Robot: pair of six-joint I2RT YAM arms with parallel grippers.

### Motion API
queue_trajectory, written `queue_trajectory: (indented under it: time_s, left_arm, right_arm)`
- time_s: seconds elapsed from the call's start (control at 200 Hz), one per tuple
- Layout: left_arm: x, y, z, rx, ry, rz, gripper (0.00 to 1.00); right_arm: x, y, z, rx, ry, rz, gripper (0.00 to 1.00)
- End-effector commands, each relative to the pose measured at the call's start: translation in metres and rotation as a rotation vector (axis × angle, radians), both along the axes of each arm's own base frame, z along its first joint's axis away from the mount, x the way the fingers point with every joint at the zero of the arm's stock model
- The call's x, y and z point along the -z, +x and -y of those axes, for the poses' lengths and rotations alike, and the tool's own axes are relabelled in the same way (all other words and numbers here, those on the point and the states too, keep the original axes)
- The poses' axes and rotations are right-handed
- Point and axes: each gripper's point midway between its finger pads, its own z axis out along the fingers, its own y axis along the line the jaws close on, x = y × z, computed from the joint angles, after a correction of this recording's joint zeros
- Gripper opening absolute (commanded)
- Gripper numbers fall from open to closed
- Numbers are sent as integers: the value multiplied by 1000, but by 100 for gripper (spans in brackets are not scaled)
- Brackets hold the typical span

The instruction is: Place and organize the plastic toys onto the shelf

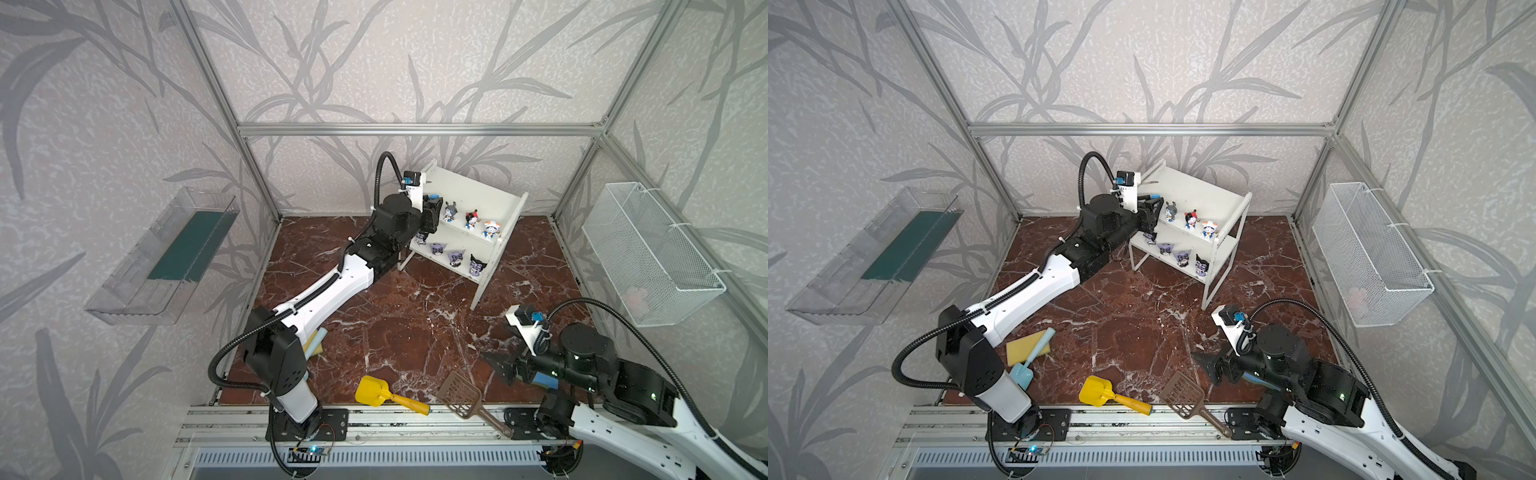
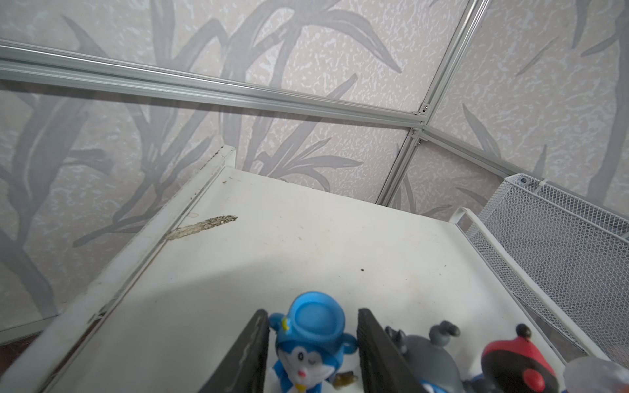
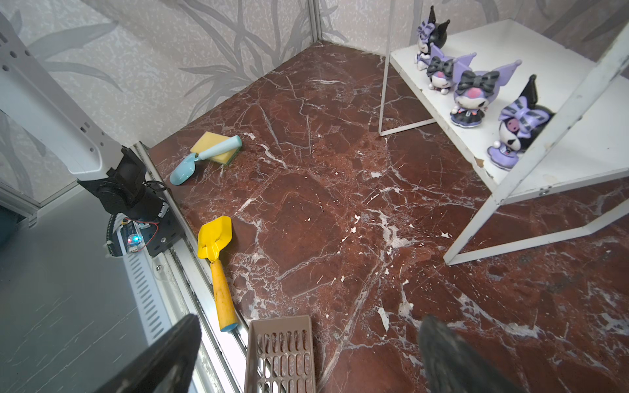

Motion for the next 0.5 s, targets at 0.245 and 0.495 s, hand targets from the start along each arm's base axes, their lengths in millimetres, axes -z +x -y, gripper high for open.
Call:
queue_trajectory:
  time_s: [0.245,0.495]
  left_arm:
    - [-13,-3,-4,-18,-18,41,51]
    - [-30,-10,-14,-35,-18,77,60]
  right_arm:
    - [-2,-1,1,-2,6,7,99]
    - [-4,-1,0,-4,10,8,99]
